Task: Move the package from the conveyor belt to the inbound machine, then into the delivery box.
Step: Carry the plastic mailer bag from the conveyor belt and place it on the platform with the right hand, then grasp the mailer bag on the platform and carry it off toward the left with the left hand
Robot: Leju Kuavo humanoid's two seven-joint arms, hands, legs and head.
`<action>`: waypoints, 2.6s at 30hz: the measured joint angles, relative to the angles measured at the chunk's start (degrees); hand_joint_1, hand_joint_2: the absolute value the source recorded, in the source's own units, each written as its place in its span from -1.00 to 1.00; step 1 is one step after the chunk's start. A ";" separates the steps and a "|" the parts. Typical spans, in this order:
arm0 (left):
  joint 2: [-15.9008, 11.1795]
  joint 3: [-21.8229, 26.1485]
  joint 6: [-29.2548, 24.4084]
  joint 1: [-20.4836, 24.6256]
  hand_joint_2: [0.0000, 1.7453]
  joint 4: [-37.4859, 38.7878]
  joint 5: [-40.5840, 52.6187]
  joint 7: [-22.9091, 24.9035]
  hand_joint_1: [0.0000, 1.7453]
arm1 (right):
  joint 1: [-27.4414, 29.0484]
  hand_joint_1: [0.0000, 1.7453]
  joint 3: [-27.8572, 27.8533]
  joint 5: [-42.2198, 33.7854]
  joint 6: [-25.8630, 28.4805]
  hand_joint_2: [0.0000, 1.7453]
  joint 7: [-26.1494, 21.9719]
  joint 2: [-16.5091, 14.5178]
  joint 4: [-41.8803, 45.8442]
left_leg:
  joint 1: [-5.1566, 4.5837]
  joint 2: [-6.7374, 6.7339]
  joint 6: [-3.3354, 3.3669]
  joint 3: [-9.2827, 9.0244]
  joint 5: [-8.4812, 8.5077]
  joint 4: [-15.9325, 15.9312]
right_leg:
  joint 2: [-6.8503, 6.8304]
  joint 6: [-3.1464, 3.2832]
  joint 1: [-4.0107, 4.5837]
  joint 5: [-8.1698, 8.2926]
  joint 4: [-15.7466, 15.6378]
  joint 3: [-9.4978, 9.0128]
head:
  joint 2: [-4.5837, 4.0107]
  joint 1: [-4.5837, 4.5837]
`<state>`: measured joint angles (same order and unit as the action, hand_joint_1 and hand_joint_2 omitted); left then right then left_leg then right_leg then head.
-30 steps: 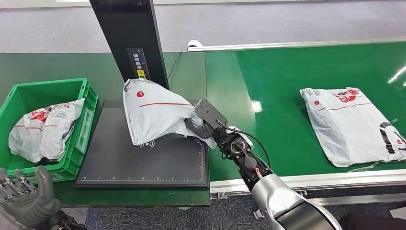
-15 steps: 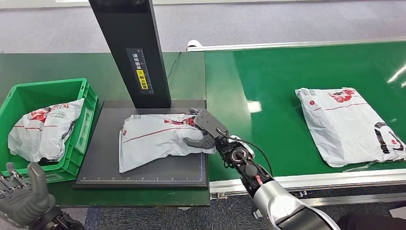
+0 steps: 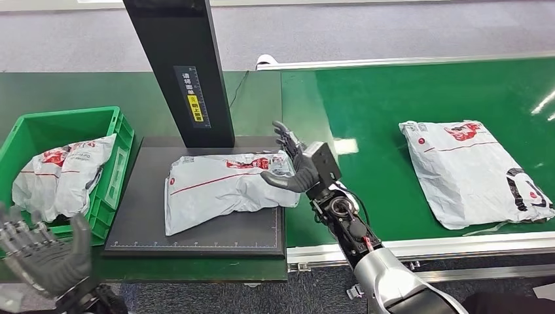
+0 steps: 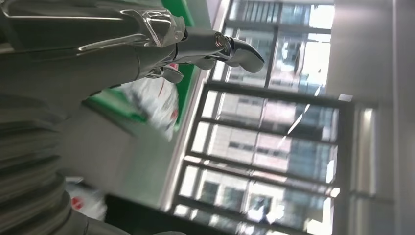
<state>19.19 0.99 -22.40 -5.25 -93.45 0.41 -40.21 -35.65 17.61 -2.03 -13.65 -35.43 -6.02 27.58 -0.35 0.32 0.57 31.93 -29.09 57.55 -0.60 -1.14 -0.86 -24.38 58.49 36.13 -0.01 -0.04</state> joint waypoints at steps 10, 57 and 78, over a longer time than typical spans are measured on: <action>-3.04 -14.36 -9.31 5.15 1.00 14.96 11.97 0.01 -1.00 | 15.34 -1.00 -5.96 -5.20 -1.49 1.00 -1.37 -1.96 25.84 | 0.00 -0.04 -0.02 0.03 -0.08 -0.01 | 0.06 0.00 0.00 -0.02 -0.01 0.07 | -0.01 0.02; -8.49 -15.55 -10.13 44.88 1.00 64.08 48.65 24.60 -1.00 | 28.07 -1.00 -9.59 -6.90 -2.69 1.00 -0.88 -5.63 46.13 | 0.00 -0.05 0.00 0.01 0.04 -0.01 | 0.06 0.10 0.00 0.08 0.03 0.03 | -0.02 0.01; -14.12 -17.75 21.01 48.33 1.00 67.81 49.11 23.70 -1.00 | 29.55 -1.00 -13.84 -5.70 -5.80 1.00 1.04 -6.98 45.86 | 0.00 -0.06 -0.01 0.02 0.06 0.00 | 0.07 0.10 0.00 0.08 0.04 0.04 | -0.01 0.00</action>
<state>5.07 -16.76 -1.39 43.09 -25.64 49.53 -16.50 -6.10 3.77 -7.73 -19.45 -34.39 -13.00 73.44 -0.35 0.26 0.56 31.95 -29.04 57.54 -0.53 -1.04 -0.86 -24.30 58.52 36.17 -0.02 -0.04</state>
